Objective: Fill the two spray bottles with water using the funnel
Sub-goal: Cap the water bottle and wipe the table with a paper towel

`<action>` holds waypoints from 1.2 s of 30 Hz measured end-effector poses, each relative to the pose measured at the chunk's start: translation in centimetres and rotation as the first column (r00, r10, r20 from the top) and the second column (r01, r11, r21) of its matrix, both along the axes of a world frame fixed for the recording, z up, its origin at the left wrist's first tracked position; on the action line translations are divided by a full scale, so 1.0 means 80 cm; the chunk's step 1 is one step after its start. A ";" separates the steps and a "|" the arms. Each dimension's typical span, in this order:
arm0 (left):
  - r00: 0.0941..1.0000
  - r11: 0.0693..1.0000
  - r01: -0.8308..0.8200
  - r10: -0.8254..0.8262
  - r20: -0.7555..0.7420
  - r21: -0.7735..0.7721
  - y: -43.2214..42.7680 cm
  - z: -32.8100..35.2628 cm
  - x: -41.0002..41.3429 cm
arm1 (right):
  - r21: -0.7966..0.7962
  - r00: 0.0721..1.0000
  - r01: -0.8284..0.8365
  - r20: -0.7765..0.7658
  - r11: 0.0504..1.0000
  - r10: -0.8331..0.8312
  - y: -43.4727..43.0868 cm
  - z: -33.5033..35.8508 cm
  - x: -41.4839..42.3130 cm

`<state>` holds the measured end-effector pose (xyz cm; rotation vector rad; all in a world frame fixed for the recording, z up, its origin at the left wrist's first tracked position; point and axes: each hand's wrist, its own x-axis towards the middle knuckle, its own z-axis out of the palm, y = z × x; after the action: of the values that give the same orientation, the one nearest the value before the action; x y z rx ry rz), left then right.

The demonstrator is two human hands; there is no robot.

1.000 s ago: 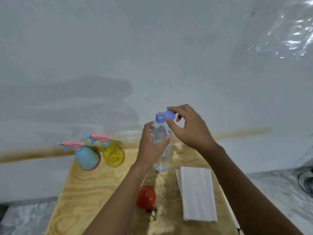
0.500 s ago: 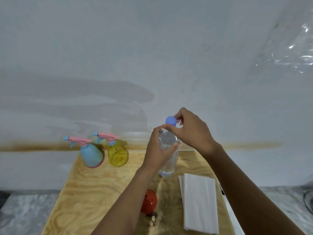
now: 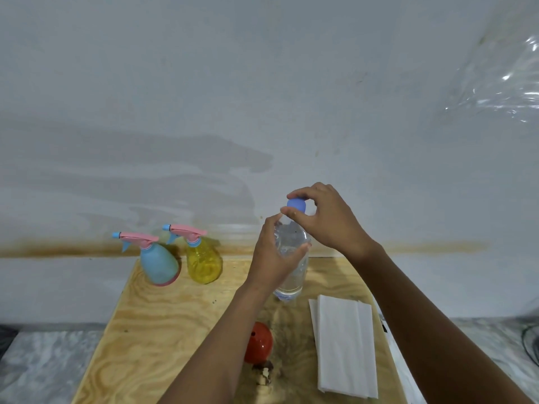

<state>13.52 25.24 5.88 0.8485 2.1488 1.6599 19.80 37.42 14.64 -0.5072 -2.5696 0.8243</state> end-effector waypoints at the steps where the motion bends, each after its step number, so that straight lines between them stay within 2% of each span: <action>1: 1.000 1.000 0.002 -0.002 0.004 0.001 0.000 0.000 0.000 | -0.036 0.999 -0.036 0.001 0.999 0.036 0.001 0.002 0.000; 5: 1.000 1.000 0.004 -0.004 0.023 0.000 0.000 -0.002 -0.002 | -0.162 0.983 -0.172 0.035 0.972 0.180 0.019 0.011 0.006; 11: 1.000 1.000 -0.005 0.005 0.006 0.004 0.002 -0.004 -0.002 | -0.205 0.981 -0.188 0.011 0.960 0.194 0.019 0.003 0.012; 18: 1.000 1.000 -0.008 0.008 0.006 0.002 0.000 -0.003 0.000 | -0.233 0.992 -0.115 -0.072 0.966 0.101 -0.002 -0.003 0.010; 24: 1.000 1.000 -0.019 0.019 0.005 0.002 0.002 -0.002 0.002 | -0.201 0.966 0.119 -0.205 0.972 -0.160 -0.030 -0.026 -0.006; 26: 1.000 1.000 -0.016 0.016 0.006 0.006 0.000 -0.001 0.001 | -0.219 0.977 0.081 -0.175 0.972 -0.121 -0.025 -0.024 -0.006; 30: 1.000 1.000 -0.008 0.008 0.025 0.013 0.000 0.000 0.001 | -0.229 0.992 -0.104 -0.088 0.968 0.086 -0.002 -0.017 0.006; 36: 0.999 1.000 -0.018 0.017 0.049 0.018 -0.002 -0.001 0.003 | -0.223 0.992 -0.072 -0.120 0.972 0.046 -0.005 -0.023 0.002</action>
<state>13.74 25.11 5.79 0.7881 2.1177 1.6934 19.97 37.02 12.77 -0.4368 -2.4101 1.1428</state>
